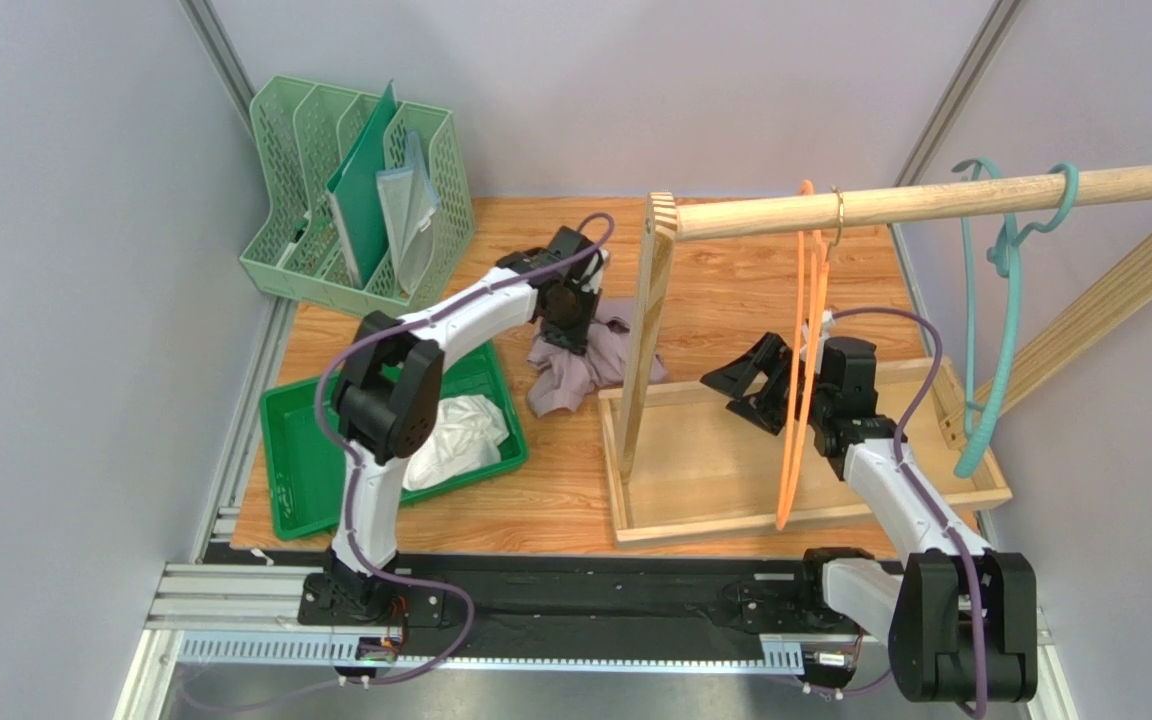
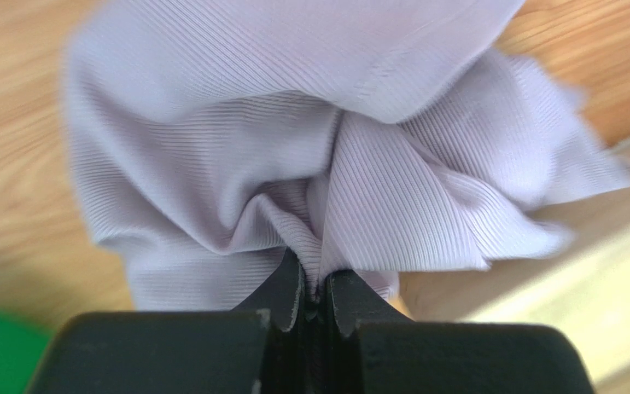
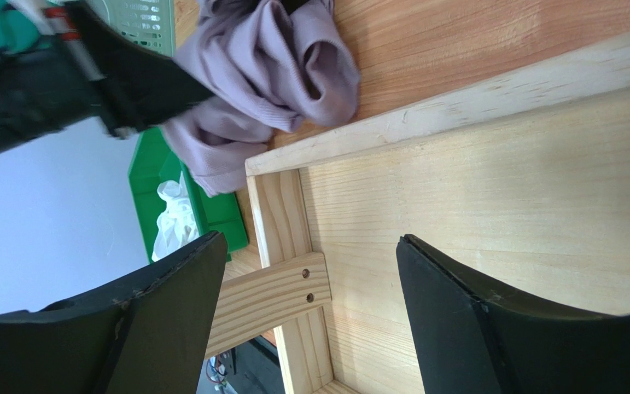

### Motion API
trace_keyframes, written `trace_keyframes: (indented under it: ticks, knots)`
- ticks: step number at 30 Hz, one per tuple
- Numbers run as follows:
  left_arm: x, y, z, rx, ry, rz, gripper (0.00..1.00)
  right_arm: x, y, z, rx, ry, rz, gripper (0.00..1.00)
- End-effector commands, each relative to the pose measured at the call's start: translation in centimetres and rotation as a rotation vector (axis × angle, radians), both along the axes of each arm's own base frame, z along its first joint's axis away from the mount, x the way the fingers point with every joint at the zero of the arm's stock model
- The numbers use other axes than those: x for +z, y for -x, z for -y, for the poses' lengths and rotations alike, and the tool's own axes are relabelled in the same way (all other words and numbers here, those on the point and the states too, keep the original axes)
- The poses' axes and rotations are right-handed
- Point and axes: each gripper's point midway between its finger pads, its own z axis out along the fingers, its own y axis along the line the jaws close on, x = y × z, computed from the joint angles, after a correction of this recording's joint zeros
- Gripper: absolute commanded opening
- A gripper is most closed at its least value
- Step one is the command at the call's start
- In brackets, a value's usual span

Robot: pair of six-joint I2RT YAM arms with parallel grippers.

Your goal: Remove the tank top from the hanger

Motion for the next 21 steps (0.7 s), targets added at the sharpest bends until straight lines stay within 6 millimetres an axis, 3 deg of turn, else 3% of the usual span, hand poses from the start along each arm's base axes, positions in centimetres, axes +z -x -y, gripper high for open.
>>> trace_keyframes:
  ticks: [1, 3, 4, 6, 7, 9, 15, 21]
  knots:
    - [12.6, -0.7, -3.3, 0.066, 0.105, 0.201, 0.00, 0.7, 0.6, -0.4, 0.024, -0.018, 0.018, 0.81]
    - [14.3, 0.1, -4.6, 0.081, 0.114, 0.225, 0.00, 0.9, 0.8, -0.4, 0.026, -0.019, 0.020, 0.81]
    - [16.8, 0.6, -5.5, 0.098, 0.147, 0.269, 0.00, 1.0, 0.9, -0.4, 0.025, -0.019, 0.023, 0.81]
    - [17.8, 1.8, -6.9, 0.116, 0.153, 0.278, 0.00, 1.4, 1.0, -0.4, 0.026, -0.015, 0.036, 0.81]
    - [19.8, 2.6, -7.7, 0.130, 0.181, 0.313, 0.00, 1.5, 1.2, -0.4, 0.026, -0.015, 0.036, 0.81]
    - [21.3, 4.4, -9.2, 0.161, 0.205, 0.333, 0.00, 2.0, 1.3, -0.3, 0.026, -0.014, 0.045, 0.81]
    - [24.0, 9.2, -14.0, 0.323, 0.276, 0.385, 0.00, 3.2, 2.0, -0.5, 0.039, -0.023, 0.065, 0.81]
    - [25.0, 13.6, -19.5, 0.538, 0.317, 0.455, 0.00, 3.9, 2.8, -0.7, 0.047, -0.031, 0.074, 0.81]
